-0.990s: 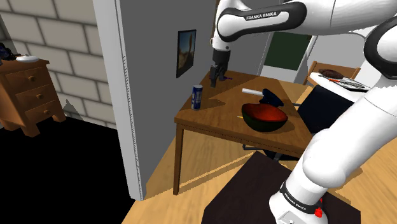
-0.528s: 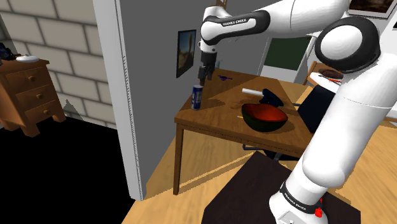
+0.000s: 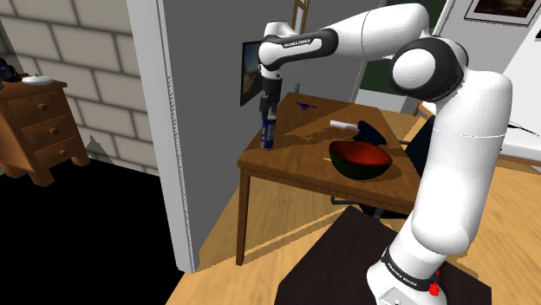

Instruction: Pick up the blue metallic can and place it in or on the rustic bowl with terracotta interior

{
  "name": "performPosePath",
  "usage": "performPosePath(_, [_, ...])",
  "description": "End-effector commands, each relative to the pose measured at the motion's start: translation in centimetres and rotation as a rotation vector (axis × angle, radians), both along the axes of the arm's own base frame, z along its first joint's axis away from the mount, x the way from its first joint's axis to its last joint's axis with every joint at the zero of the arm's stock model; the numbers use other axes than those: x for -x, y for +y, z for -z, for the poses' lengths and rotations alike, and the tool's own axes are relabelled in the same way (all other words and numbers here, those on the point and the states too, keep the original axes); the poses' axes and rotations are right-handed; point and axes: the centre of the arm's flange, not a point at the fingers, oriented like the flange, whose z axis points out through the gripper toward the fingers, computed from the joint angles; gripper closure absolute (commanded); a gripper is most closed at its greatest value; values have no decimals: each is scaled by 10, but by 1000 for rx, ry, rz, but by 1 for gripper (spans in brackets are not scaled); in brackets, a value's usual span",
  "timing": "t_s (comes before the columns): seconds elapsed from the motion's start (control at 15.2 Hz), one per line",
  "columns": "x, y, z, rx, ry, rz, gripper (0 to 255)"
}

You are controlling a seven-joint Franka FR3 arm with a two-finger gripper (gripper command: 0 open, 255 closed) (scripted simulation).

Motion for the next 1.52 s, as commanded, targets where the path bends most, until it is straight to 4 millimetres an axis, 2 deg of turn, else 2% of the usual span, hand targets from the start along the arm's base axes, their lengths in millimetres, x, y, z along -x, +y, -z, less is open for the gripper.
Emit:
performPosePath(0.0, [-1,-1,11,0,-1,-1,0])
performPosePath(0.2, [-1,-2,25,0,-1,-1,0])
performPosePath(0.66, [-1,-2,25,0,0,-1,0])
performPosePath(0.73, [-1,-2,25,0,0,-1,255])
performPosePath(1.32, [-1,-2,25,0,-1,-1,255])
performPosePath(1.45, [-1,-2,14,0,-1,-1,255])
